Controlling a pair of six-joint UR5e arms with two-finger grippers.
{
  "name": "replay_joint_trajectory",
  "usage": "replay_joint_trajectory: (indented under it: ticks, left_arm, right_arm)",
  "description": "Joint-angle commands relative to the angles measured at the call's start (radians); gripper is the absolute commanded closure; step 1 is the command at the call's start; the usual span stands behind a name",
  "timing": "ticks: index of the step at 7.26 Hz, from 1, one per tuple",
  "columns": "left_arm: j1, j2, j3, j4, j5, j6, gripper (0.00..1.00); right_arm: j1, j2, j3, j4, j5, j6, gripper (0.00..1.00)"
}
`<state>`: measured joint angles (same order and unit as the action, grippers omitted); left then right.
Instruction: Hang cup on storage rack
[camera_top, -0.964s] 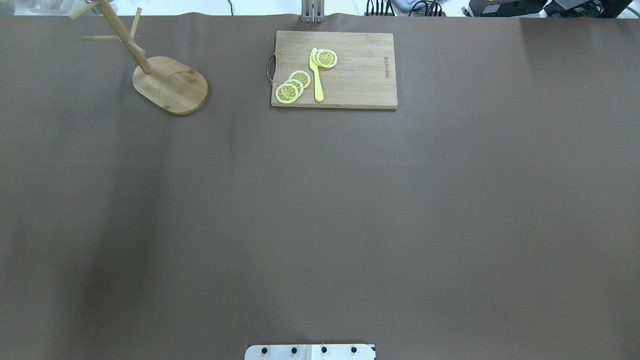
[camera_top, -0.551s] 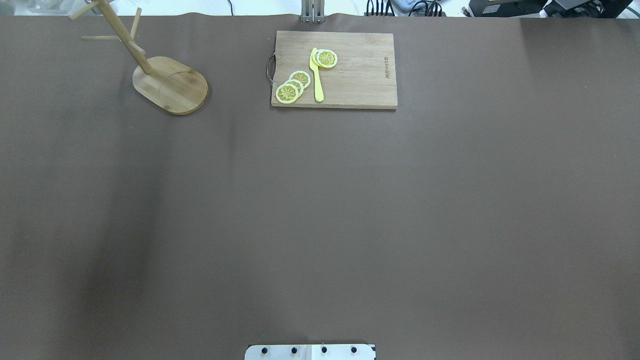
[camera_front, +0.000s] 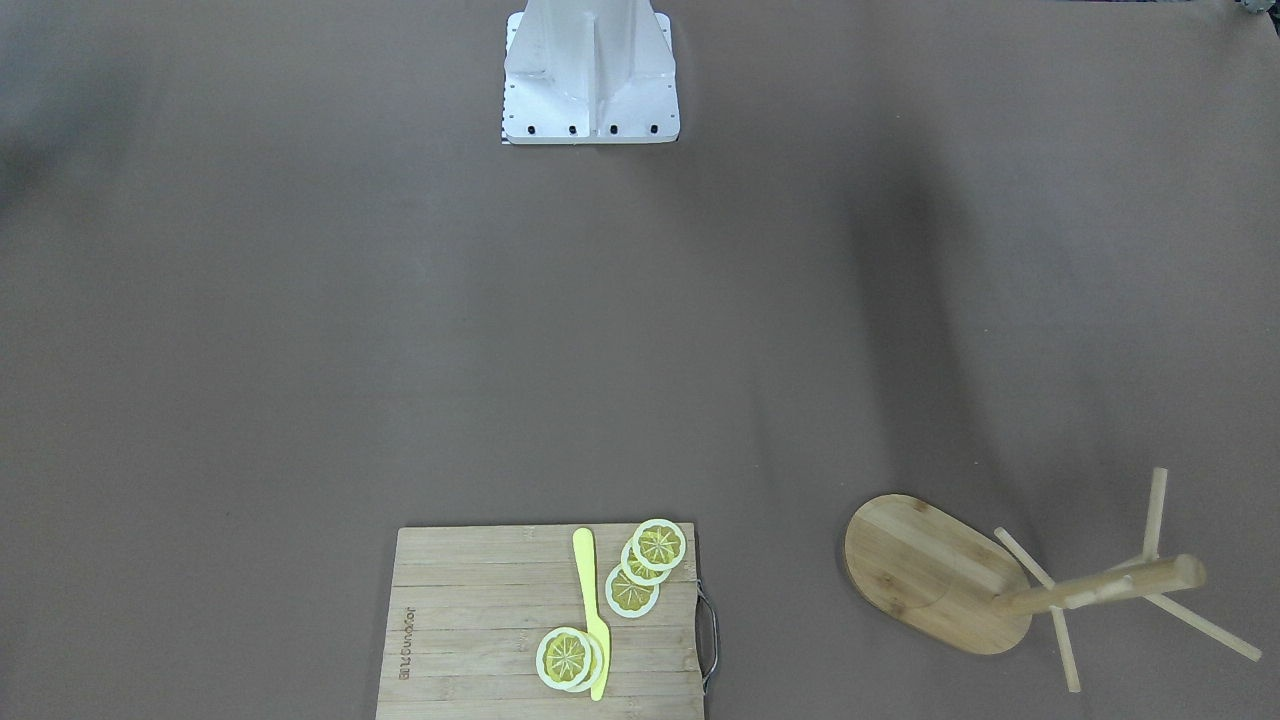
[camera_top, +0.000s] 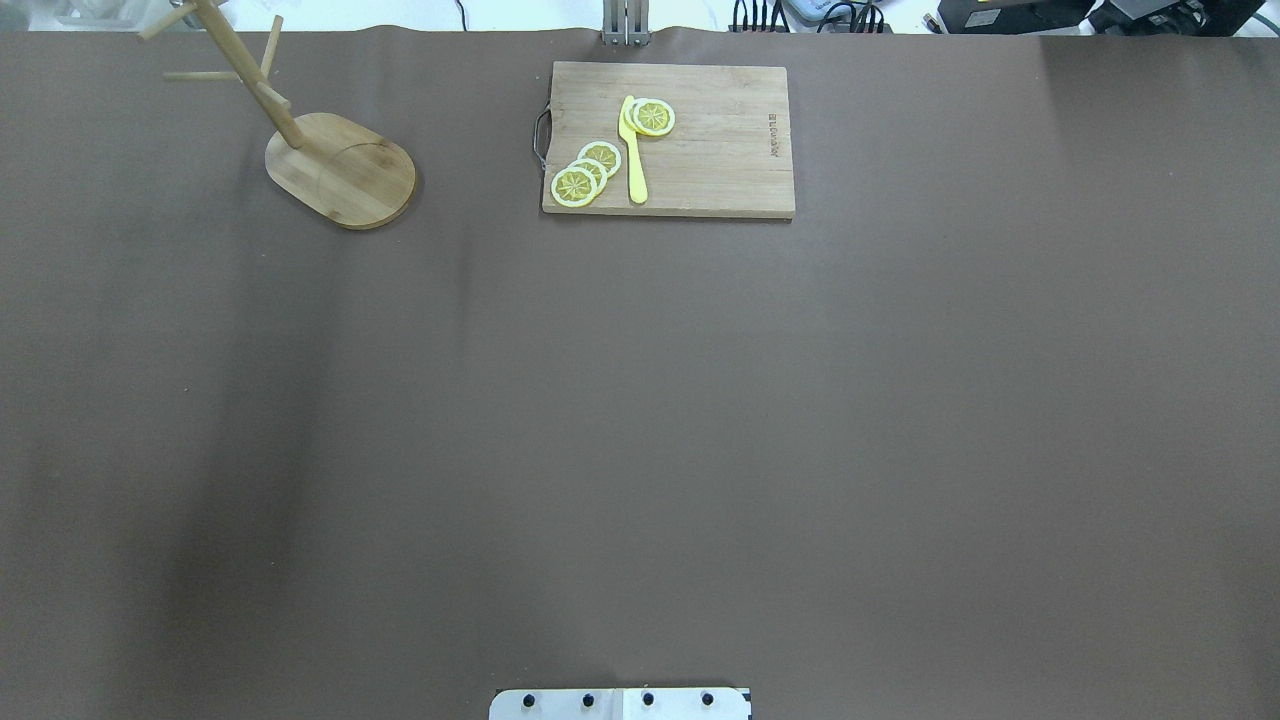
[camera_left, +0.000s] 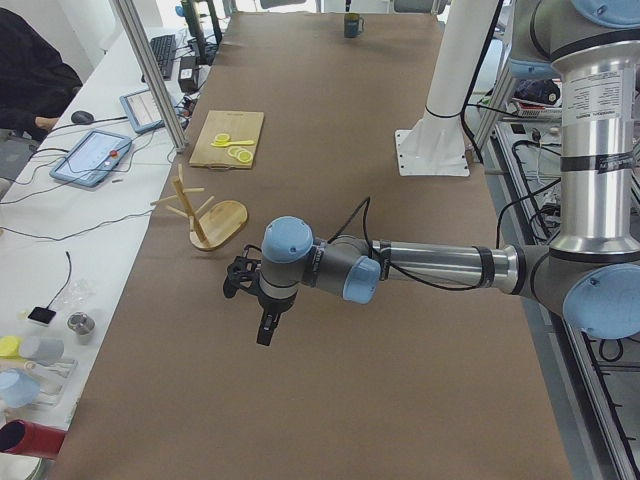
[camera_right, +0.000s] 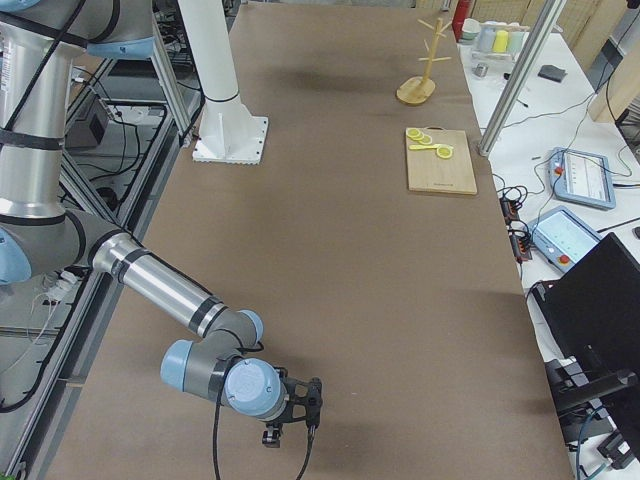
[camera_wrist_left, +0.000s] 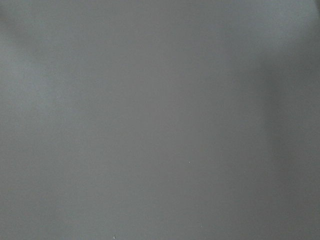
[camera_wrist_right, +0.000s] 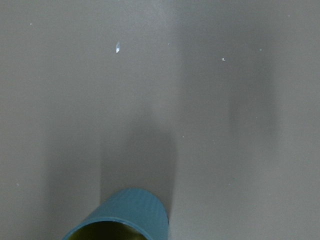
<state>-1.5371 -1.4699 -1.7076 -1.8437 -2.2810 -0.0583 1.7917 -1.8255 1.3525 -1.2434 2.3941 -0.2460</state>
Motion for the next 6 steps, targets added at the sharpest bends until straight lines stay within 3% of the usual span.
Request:
replay_joint_trajectory:
  ticks: [1, 6]
  left_arm:
    - [0.000, 0.000, 0.005, 0.001, 0.000, 0.000, 0.02]
    - [0.000, -0.001, 0.008, 0.004, 0.000, 0.000, 0.02]
  right_arm:
    - [-0.002, -0.006, -0.003, 0.004, 0.003, -0.002, 0.03]
    - [-0.029, -0.012, -0.009, -0.001, 0.008, -0.010, 0.02]
